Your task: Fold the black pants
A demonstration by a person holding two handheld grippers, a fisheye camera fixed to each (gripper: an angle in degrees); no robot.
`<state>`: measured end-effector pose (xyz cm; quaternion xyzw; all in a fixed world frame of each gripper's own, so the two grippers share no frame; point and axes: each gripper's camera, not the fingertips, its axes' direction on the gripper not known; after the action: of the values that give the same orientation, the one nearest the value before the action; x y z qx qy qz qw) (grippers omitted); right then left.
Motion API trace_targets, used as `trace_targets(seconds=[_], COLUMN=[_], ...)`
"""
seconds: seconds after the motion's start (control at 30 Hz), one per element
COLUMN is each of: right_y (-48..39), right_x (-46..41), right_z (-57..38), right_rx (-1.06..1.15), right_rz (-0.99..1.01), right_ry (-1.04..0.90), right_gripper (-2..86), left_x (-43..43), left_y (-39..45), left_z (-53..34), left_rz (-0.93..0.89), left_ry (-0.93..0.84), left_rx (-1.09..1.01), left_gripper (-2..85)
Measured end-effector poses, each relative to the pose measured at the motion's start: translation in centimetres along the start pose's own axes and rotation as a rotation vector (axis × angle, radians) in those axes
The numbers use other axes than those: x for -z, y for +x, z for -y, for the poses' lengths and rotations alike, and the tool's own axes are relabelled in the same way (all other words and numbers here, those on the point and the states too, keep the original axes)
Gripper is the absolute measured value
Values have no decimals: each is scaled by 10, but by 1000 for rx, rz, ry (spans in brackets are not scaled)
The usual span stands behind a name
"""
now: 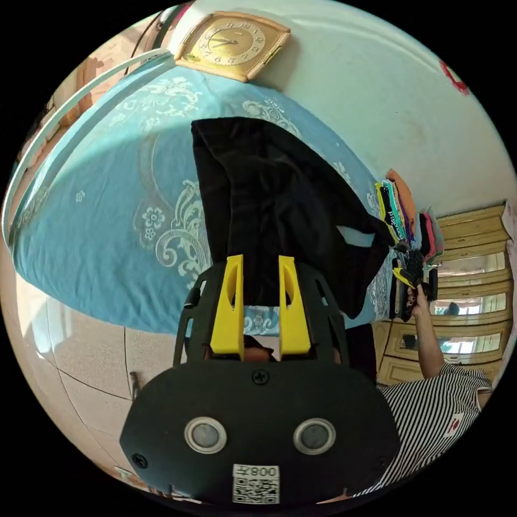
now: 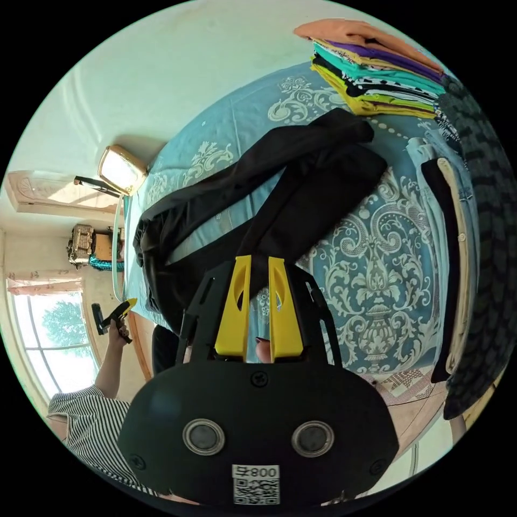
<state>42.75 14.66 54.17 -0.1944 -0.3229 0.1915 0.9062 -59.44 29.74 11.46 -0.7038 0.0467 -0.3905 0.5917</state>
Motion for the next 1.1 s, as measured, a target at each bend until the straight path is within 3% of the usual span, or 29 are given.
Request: trace_targets(seconds=[0.17, 0.37, 0.5, 0.7, 0.8, 0.97, 1.1], right_y=[-13, -23, -13, -5, 3, 23, 55], right_x=[-27, -51, -73, -83, -86, -75, -38], right_z=[12, 30, 37, 41, 40, 31, 5], right_rx=[27, 50, 4, -10, 9, 14, -21], right_rz=[-52, -146, -141, -232, -277, -191, -5], right_ry=[-53, -105, -166, -189, -212, -215, -104], right_gripper=[88, 90, 90, 64, 28, 6, 2], left_x=[-27, -21, -52, -70, -73, -57, -24], left_y=[-36, -49, -81, -101, -114, -124, -136], left_z=[-17, -28, -33, -28, -30, -37, -44], left_rz=[-57, 137, -96, -106, -207, -304, -316], left_ry=[30, 115, 61, 85, 105, 189, 304], left_rx=[158, 175, 275, 306, 306, 258, 235], left_gripper=[117, 121, 112, 73, 47, 32, 25])
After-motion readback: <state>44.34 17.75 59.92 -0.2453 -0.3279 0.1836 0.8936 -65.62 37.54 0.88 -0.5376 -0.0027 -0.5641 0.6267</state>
